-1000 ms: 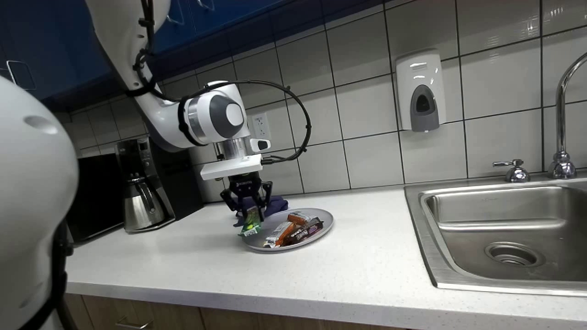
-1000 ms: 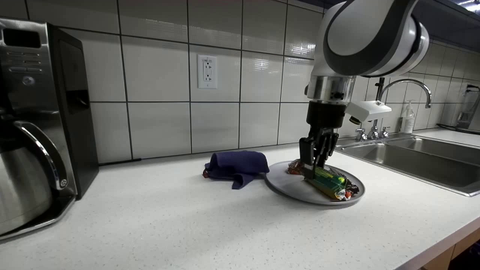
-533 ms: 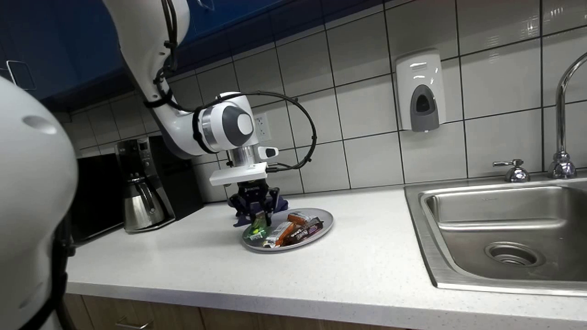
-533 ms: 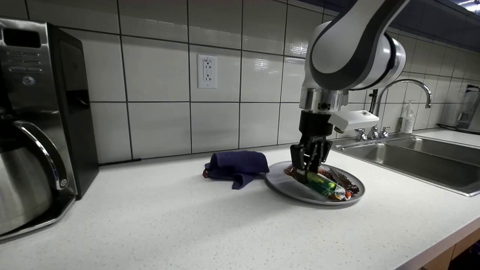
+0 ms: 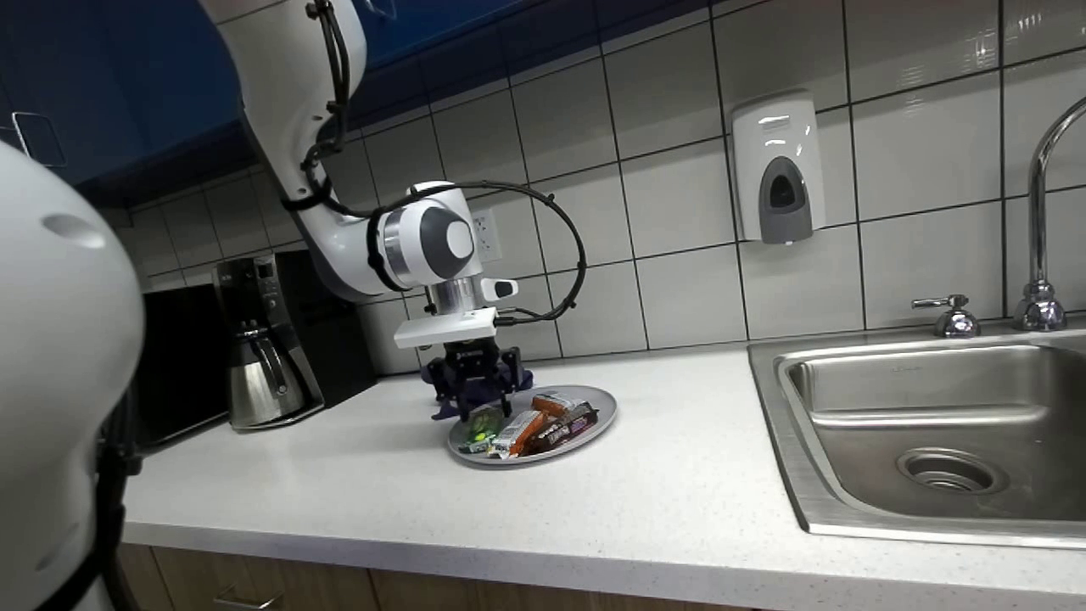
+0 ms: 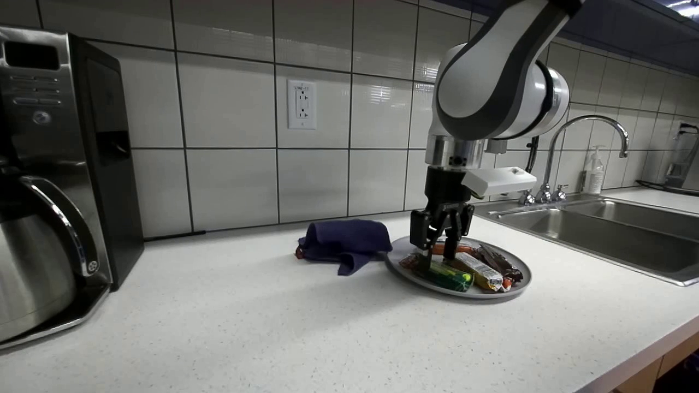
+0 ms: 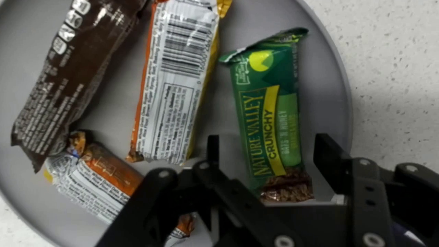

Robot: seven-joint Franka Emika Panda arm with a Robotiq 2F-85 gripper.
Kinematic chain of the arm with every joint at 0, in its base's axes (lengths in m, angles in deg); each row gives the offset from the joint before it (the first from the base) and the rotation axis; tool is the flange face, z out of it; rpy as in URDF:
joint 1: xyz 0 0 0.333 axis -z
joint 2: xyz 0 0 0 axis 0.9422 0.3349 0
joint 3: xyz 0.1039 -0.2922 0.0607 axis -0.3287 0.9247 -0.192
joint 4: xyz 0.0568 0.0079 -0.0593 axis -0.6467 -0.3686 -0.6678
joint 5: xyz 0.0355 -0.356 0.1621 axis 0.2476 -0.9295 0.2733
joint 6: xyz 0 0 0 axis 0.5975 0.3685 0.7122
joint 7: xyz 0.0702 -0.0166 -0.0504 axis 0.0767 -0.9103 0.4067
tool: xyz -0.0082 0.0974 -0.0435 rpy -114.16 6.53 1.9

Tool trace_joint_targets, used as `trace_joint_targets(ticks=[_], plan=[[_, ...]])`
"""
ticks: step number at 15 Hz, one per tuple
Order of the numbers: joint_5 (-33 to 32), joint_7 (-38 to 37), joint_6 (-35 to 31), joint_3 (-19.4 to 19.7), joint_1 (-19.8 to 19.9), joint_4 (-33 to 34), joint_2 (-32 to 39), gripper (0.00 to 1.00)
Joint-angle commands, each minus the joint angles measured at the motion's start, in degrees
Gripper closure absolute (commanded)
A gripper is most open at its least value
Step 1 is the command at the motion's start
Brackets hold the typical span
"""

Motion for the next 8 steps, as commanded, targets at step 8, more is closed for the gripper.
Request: trace_joint_targets(ticks=[8], plan=[[-1.03,-0.64,1.49,-1.98,-0.17,-5.18,-8.74,0.0]])
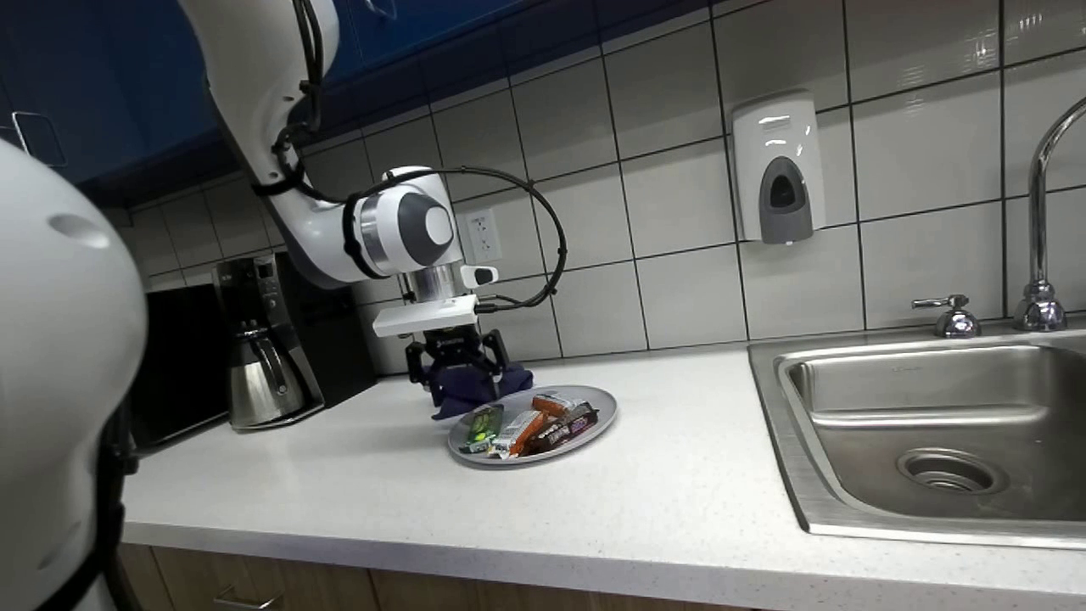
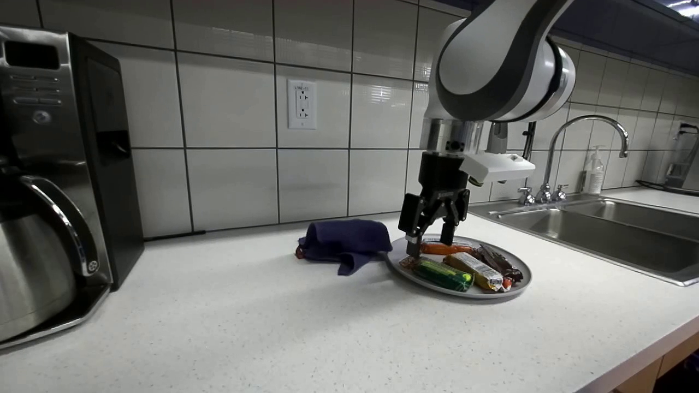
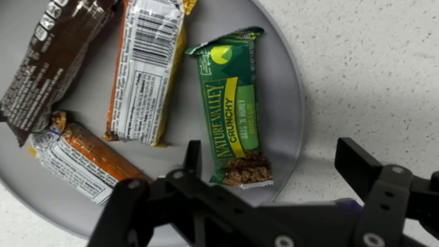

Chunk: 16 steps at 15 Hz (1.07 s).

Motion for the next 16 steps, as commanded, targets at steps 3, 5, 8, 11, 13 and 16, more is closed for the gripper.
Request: trace_joint_targets(ticks=[3,5,8,11,13,16], plan=[[-2.65,-1.5,2.05,0.68,0.45,-5.07,-7.92,0.0],[-2.99,-1.45,2.09,1.06,0.78,-6.55,-10.26,0.0],[-3.09,-1.39,1.79,1.63,1.37,-9.1,-13.56,0.0],[-3.21,-1.41,1.63,2.44,2.16,-11.97,-17.16,0.0],[-3.85,-1.68,1.25,2.88,2.82,-13.88,-19.54,0.0],[-5.2,-2.04,1.16,3.45,4.26,-16.53,-22.95,0.0]])
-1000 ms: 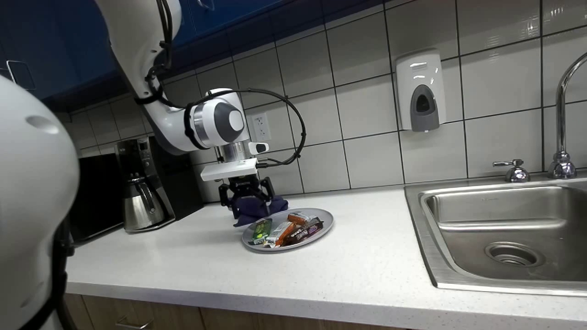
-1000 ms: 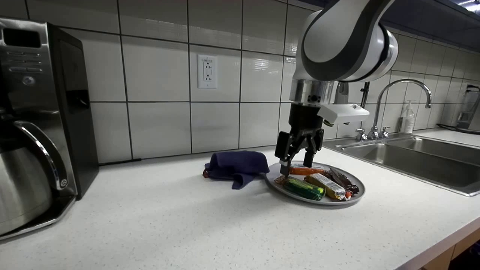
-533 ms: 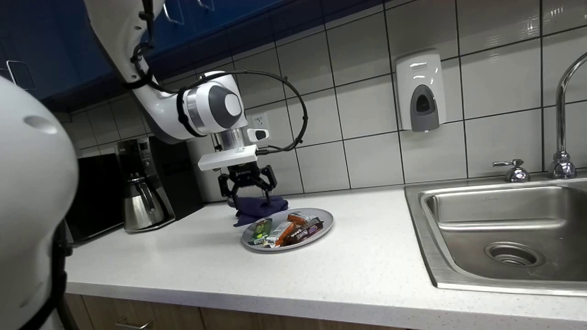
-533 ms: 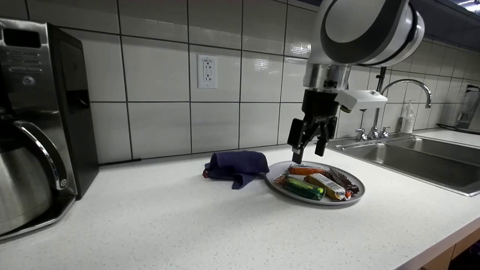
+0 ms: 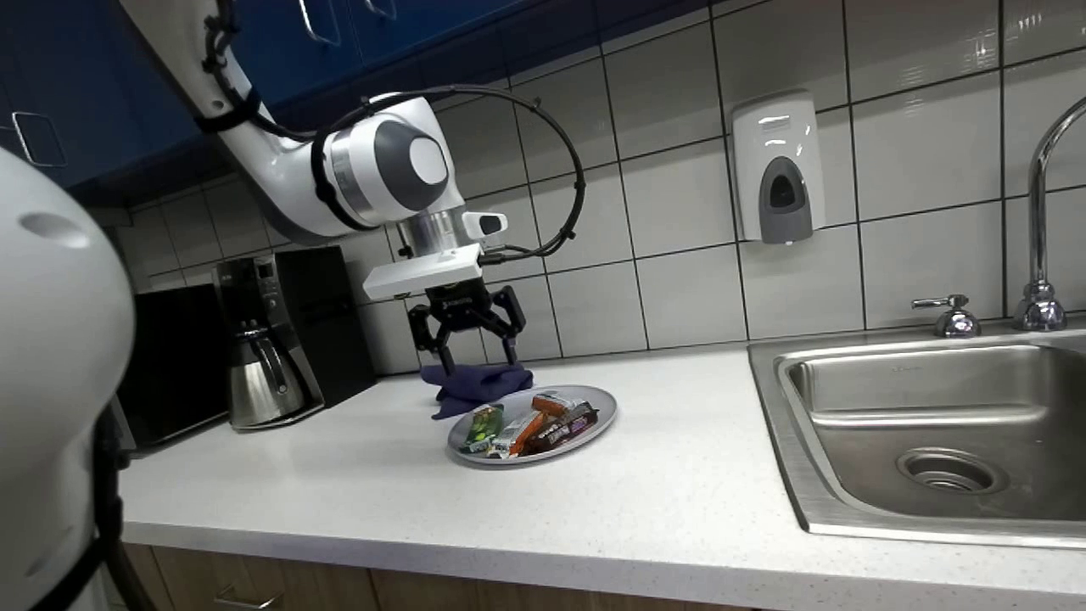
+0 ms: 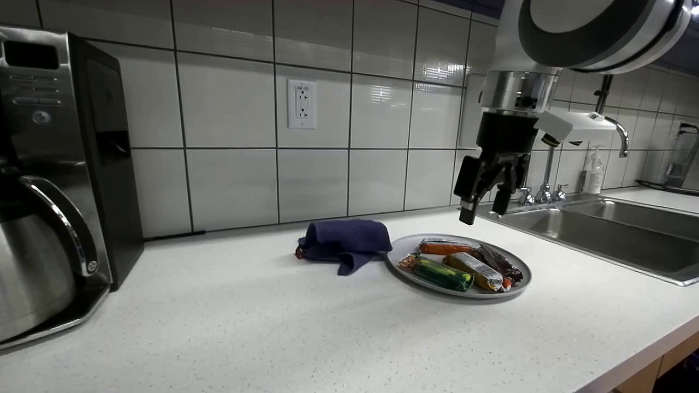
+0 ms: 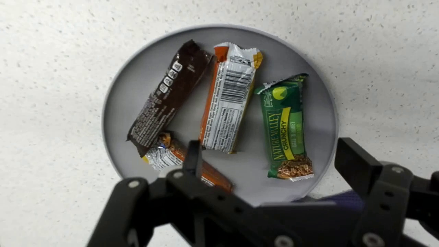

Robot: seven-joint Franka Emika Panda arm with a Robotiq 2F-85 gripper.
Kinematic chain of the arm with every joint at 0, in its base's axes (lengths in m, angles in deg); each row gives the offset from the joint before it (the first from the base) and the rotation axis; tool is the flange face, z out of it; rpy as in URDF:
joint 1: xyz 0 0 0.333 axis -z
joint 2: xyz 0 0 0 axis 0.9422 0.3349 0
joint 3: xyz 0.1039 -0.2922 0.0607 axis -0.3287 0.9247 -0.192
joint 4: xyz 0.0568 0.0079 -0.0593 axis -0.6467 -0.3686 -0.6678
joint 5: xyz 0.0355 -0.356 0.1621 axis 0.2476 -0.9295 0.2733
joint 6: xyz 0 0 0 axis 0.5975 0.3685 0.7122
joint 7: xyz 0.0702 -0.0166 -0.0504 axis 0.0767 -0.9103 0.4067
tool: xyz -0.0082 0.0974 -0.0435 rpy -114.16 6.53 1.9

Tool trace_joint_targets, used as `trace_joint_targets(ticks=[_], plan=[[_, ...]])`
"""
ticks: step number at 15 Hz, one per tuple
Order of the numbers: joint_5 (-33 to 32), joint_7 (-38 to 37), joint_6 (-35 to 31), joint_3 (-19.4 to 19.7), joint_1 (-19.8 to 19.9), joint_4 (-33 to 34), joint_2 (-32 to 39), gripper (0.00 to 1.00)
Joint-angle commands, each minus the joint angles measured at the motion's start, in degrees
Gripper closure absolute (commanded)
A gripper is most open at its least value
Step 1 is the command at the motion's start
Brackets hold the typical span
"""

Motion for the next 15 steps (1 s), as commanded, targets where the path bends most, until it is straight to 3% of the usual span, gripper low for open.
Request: trace_joint_targets(ticks=[1,6,7,15], plan=[[-3.16,-1.77,0.83,0.39,2.14,-4.6,-6.55,0.0],[-2.12,1.16,1.64,1.7,3.09,-7.28,-10.15,0.0],[-1.93,0.11,0.19,1.29,2.79,-5.19,-6.82,0.0],[-1.91,0.17,0.25,1.56,2.84,-6.41,-8.07,0.0]])
